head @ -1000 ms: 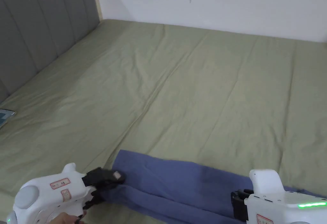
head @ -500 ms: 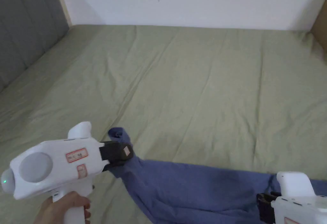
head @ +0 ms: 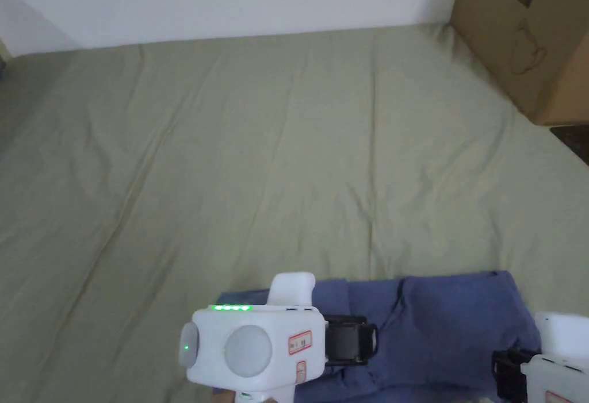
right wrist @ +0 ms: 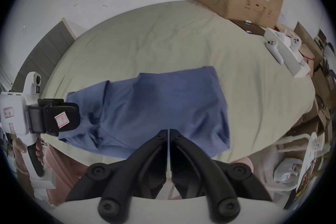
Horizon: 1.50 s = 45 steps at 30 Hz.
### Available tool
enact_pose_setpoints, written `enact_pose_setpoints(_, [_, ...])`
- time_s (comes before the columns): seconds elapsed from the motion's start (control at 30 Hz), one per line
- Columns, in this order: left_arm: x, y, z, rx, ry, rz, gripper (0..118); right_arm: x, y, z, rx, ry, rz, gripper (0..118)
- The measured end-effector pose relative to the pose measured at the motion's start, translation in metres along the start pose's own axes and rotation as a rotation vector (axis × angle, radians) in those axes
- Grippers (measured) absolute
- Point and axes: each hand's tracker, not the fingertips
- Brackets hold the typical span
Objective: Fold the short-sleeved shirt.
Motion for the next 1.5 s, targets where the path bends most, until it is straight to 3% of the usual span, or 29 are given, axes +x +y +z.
enact_pose_setpoints(0.1, [-0.013,0.004,0.035,0.068,-0.018,-0.011,98,0.007,-0.004,0.005,0.003,-0.012,-0.015,3])
enact_pose_setpoints(0.13, [-0.019,0.007,0.046,0.079,-0.016,-0.005,92,0.008,-0.006,0.006,0.005,-0.013,-0.019,3])
enact_pose_setpoints(0.17, [-0.02,0.01,0.054,0.089,-0.011,0.006,70,0.007,-0.007,0.006,0.006,-0.014,-0.021,3])
enact_pose_setpoints(0.23, [-0.034,0.008,0.057,0.125,0.069,0.045,2,0.006,-0.007,0.002,0.007,-0.012,-0.026,3])
enact_pose_setpoints(0.27, [-0.043,0.007,0.055,0.131,0.114,0.06,0,0.005,-0.007,0.0,0.006,-0.006,-0.027,3])
enact_pose_setpoints(0.37, [-0.054,0.0,0.038,0.081,0.119,0.095,0,-0.006,-0.005,-0.002,-0.001,0.015,-0.03,3])
enact_pose_setpoints(0.47, [-0.054,-0.009,0.016,0.011,0.029,0.136,0,-0.015,-0.004,-0.003,-0.003,0.043,-0.006,3])
enact_pose_setpoints(0.67, [-0.023,-0.022,-0.028,-0.103,-0.049,0.059,0,-0.017,0.001,-0.006,-0.002,0.057,0.0,3])
enact_pose_setpoints(0.8, [0.001,-0.03,-0.032,-0.13,-0.085,0.003,0,-0.013,0.0,-0.007,-0.005,0.051,-0.002,3])
enact_pose_setpoints(0.9, [0.013,-0.038,-0.029,-0.178,-0.2,-0.039,0,-0.01,-0.002,-0.007,-0.012,0.048,-0.01,3])
enact_pose_setpoints(1.03, [0.015,-0.044,-0.025,-0.178,-0.191,-0.078,0,-0.008,-0.003,-0.009,-0.026,0.037,-0.017,3])
enact_pose_setpoints(1.13, [-0.01,-0.035,0.003,-0.111,-0.183,-0.001,0,-0.008,-0.001,-0.008,-0.024,0.038,-0.023,3])
enact_pose_setpoints(1.3, [-0.091,-0.017,0.079,0.104,-0.222,0.259,2,-0.018,0.005,-0.006,-0.008,0.034,0.002,3])
enact_pose_setpoints(1.33, [-0.11,-0.019,0.089,0.123,-0.203,0.304,9,-0.021,0.006,-0.008,-0.007,0.035,0.003,3])
enact_pose_setpoints(1.37, [-0.125,-0.021,0.099,0.137,-0.169,0.348,24,-0.024,0.007,-0.009,-0.008,0.041,0.005,3])
enact_pose_setpoints(1.47, [-0.17,-0.041,0.11,0.139,-0.119,0.486,40,-0.036,0.007,-0.012,-0.015,0.059,0.02,3])
enact_pose_setpoints(1.5, [-0.184,-0.048,0.106,0.156,-0.119,0.554,60,-0.041,0.008,-0.012,-0.015,0.059,0.028,3])
